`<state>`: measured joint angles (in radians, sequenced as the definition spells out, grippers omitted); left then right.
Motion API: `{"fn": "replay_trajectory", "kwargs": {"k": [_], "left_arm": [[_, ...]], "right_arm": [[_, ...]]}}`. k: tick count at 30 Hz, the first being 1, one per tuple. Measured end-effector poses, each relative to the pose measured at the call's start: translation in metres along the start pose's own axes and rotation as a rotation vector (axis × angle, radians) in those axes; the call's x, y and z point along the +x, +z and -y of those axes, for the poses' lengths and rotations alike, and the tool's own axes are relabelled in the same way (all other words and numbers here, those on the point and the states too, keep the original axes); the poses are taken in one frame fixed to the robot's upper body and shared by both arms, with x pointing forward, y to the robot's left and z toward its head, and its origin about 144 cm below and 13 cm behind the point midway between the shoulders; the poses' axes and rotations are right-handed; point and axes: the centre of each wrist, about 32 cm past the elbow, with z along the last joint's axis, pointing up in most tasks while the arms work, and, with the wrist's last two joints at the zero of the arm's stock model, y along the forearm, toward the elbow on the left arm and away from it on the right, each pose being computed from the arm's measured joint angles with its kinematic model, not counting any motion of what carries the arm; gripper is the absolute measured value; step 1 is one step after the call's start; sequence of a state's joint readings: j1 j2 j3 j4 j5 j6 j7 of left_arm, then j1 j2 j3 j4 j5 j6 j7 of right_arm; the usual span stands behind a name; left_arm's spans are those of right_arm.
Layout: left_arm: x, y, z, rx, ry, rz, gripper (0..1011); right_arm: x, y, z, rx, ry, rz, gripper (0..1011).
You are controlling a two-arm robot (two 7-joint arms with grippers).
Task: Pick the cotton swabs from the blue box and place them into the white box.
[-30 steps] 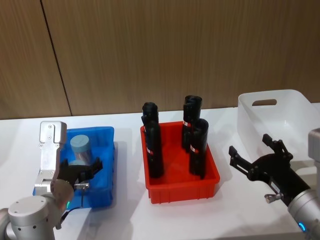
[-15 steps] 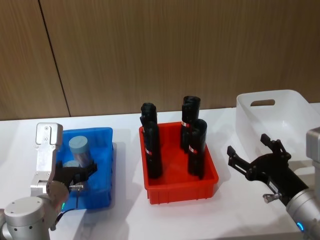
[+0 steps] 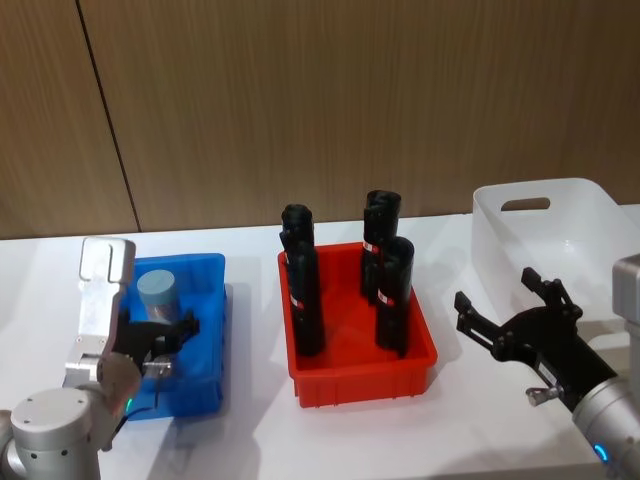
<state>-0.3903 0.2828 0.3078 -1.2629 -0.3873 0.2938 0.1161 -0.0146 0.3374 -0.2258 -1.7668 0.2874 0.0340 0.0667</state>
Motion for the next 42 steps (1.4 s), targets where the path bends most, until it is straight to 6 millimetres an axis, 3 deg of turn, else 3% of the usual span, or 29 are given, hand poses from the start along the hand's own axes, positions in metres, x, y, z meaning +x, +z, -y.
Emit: {"fn": "replay_trajectory", "kwargs": {"k": [17,42], "left_arm": [[-0.0043,0.0104,-0.0037,-0.067,-0.011,0.033,1004],[0.0014,0.0029,-0.0056,0.020,0.021,-0.021,1004]], "right_arm": [[0.0000,0.0000,0.0000,0.000,0.000,0.000,1002],[0.0000,0.0000,0.0000,0.000,0.000,0.000,1002]]}}
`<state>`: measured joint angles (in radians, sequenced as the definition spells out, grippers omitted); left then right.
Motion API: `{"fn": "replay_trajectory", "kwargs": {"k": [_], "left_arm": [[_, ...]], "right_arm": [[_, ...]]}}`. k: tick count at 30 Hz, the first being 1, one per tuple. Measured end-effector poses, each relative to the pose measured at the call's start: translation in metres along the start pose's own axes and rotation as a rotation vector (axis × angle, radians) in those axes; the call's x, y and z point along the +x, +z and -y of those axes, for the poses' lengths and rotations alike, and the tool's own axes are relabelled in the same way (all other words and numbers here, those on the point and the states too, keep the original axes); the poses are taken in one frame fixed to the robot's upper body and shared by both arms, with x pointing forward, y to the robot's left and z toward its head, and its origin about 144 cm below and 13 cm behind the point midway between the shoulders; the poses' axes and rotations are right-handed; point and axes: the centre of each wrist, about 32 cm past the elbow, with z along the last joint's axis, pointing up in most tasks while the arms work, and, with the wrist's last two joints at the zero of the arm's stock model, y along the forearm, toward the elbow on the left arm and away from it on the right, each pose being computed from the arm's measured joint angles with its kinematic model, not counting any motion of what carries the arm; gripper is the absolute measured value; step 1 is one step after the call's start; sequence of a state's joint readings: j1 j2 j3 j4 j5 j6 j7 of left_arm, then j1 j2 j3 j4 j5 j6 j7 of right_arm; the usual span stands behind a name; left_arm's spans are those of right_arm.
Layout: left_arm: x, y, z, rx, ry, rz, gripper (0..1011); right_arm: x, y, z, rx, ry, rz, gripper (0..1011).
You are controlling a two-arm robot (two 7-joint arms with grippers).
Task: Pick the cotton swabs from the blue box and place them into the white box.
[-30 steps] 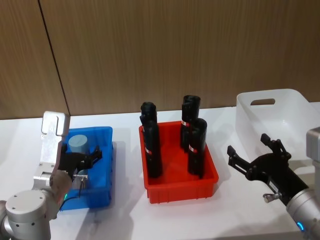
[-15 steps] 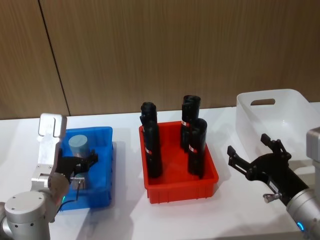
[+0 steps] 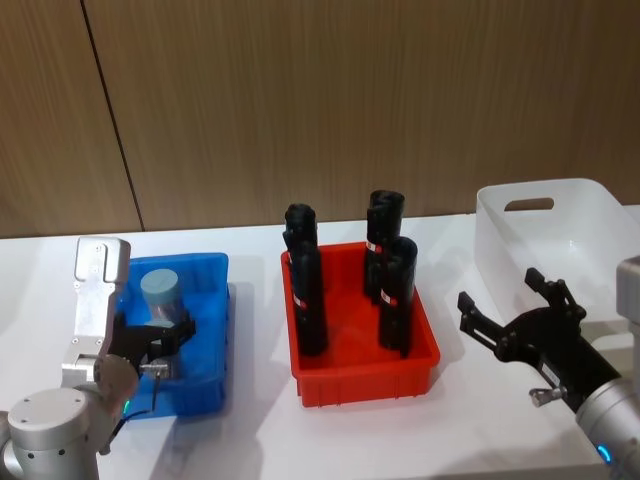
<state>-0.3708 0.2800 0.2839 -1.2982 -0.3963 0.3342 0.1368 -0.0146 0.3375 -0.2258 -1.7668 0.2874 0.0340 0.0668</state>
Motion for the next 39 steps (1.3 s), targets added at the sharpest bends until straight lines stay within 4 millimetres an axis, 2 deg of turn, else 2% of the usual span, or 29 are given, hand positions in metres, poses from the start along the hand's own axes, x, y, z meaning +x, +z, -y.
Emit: {"fn": "replay_trajectory", "kwargs": {"k": [14,28,34,39], "left_arm": [[0.005,-0.009,0.007,0.012,-0.062,-0.029,1004],[0.006,-0.016,0.010,0.033,-0.052,-0.040,1004],[0.007,-0.017,0.010,0.041,-0.042,-0.036,904],[0.007,-0.017,0.010,0.043,-0.036,-0.026,783]], "right_arm": [[0.000,0.000,0.000,0.000,0.000,0.000,1002],[0.000,0.000,0.000,0.000,0.000,0.000,1002],[0.000,0.000,0.000,0.000,0.000,0.000,1002],[0.000,0.000,0.000,0.000,0.000,0.000,1002]]}}
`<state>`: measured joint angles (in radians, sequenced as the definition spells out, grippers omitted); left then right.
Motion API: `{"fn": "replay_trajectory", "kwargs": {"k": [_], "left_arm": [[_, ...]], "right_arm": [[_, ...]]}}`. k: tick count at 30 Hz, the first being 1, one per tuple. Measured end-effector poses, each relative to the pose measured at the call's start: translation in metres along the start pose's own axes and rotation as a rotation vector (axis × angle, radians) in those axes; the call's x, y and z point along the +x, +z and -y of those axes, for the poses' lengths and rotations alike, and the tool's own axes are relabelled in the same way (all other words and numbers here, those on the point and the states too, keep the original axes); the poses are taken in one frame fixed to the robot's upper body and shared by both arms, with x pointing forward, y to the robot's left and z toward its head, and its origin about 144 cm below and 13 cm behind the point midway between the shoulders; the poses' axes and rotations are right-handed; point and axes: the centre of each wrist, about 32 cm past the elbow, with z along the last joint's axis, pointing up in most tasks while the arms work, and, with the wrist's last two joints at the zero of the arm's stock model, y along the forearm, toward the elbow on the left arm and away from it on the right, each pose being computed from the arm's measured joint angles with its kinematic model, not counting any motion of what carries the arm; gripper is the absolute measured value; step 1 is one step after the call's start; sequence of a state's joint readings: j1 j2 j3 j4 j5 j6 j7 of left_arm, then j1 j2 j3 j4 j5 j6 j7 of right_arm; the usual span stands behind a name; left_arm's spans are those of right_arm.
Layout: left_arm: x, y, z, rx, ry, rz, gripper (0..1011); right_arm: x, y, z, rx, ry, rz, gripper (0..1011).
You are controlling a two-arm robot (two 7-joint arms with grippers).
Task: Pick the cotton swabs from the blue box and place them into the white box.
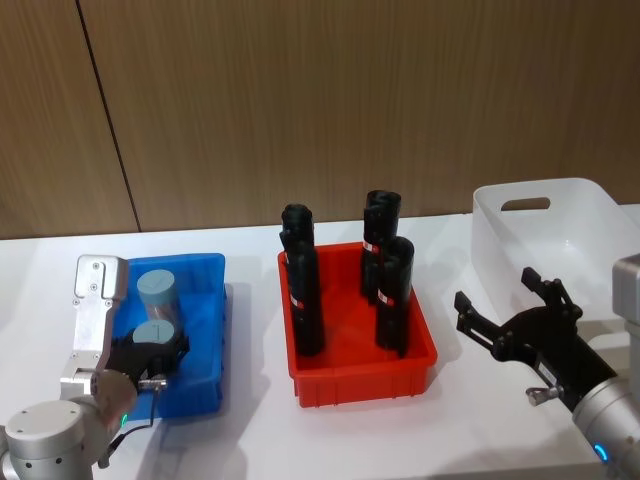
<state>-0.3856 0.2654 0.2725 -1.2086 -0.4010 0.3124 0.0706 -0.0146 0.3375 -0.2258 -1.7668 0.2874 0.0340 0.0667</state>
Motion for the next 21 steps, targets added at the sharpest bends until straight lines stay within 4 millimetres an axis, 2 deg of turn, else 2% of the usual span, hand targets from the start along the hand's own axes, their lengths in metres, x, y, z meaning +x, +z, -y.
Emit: {"fn": "replay_trajectory", "kwargs": {"k": [1,3,13,21], "left_arm": [[0.000,0.000,0.000,0.000,0.002,0.005,718],[0.000,0.001,0.000,-0.003,0.003,0.014,673],[-0.005,0.016,-0.005,-0.060,-0.028,0.079,670],[-0.013,0.041,-0.013,-0.148,-0.113,0.134,670]], "right_arm": [[0.000,0.000,0.000,0.000,0.000,0.000,1002],[0.000,0.000,0.000,0.000,0.000,0.000,1002],[0.000,0.000,0.000,0.000,0.000,0.000,1002],[0.000,0.000,0.000,0.000,0.000,0.000,1002]]}}
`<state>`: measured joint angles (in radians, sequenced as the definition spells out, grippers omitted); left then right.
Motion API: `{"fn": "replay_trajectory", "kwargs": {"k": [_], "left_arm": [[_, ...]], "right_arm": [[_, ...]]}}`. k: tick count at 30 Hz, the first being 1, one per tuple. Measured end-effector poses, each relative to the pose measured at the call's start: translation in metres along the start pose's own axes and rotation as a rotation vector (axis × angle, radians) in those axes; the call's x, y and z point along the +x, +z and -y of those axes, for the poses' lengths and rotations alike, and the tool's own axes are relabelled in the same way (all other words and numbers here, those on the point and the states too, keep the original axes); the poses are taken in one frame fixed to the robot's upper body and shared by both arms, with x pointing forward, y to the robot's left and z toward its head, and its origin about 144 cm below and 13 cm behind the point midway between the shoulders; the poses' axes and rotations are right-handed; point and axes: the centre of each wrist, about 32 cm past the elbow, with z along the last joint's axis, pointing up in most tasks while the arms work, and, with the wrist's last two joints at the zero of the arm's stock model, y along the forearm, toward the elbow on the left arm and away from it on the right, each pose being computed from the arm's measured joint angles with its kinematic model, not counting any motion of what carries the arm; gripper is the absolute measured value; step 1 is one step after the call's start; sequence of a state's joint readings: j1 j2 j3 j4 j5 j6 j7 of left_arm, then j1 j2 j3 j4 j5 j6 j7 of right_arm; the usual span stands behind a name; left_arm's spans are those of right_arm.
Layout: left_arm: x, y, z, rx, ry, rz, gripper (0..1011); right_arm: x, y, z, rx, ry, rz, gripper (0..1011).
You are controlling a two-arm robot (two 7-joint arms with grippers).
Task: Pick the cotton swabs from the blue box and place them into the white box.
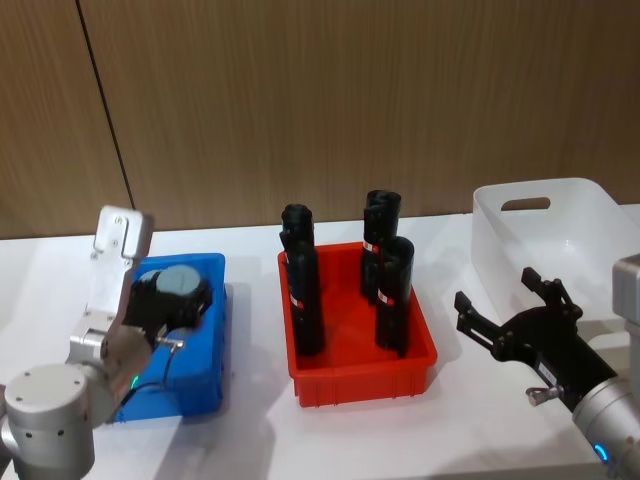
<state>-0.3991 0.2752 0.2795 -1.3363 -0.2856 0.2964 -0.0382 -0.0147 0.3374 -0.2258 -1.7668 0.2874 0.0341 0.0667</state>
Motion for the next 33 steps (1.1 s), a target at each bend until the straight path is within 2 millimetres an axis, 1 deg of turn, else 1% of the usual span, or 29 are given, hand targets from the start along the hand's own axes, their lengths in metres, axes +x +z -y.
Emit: {"fn": "replay_trajectory", "kwargs": {"k": [1,10,19,20,22,23,28,29,33], "left_arm": [[0.000,0.000,0.000,0.000,0.000,0.000,670],[-0.004,0.030,-0.001,-0.081,-0.117,0.021,670],[-0.009,0.064,0.002,-0.140,-0.251,0.016,670],[-0.010,0.071,0.003,-0.148,-0.274,0.013,670],[-0.011,0.077,0.004,-0.150,-0.300,0.010,670],[-0.012,0.085,0.006,-0.157,-0.323,0.007,670],[-0.016,0.102,0.012,-0.149,-0.391,-0.007,670],[-0.017,0.108,0.014,-0.144,-0.412,-0.011,670],[-0.020,0.117,0.019,-0.127,-0.452,-0.019,670]], "right_arm": [[0.000,0.000,0.000,0.000,0.000,0.000,1002],[0.000,0.000,0.000,0.000,0.000,0.000,1002],[0.000,0.000,0.000,0.000,0.000,0.000,1002],[0.000,0.000,0.000,0.000,0.000,0.000,1002],[0.000,0.000,0.000,0.000,0.000,0.000,1002],[0.000,0.000,0.000,0.000,0.000,0.000,1002],[0.000,0.000,0.000,0.000,0.000,0.000,1002],[0.000,0.000,0.000,0.000,0.000,0.000,1002],[0.000,0.000,0.000,0.000,0.000,0.000,1002]]}}
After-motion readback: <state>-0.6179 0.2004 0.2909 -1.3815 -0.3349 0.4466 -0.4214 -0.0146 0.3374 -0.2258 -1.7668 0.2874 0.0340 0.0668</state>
